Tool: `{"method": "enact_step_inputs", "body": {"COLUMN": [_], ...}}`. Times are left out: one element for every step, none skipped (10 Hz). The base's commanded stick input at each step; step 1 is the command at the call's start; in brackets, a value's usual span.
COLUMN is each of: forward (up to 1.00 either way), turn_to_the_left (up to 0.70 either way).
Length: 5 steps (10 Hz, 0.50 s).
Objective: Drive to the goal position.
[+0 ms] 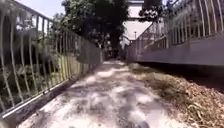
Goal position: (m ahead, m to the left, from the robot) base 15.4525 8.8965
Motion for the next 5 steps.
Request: {"method": "enact_step_inputs", "body": {"forward": [0.50, 0.50, 0.50, 0.50, 0.50], "turn_to_the_left": [0.00, 0.00, 0.00, 0.00, 0.00]}}
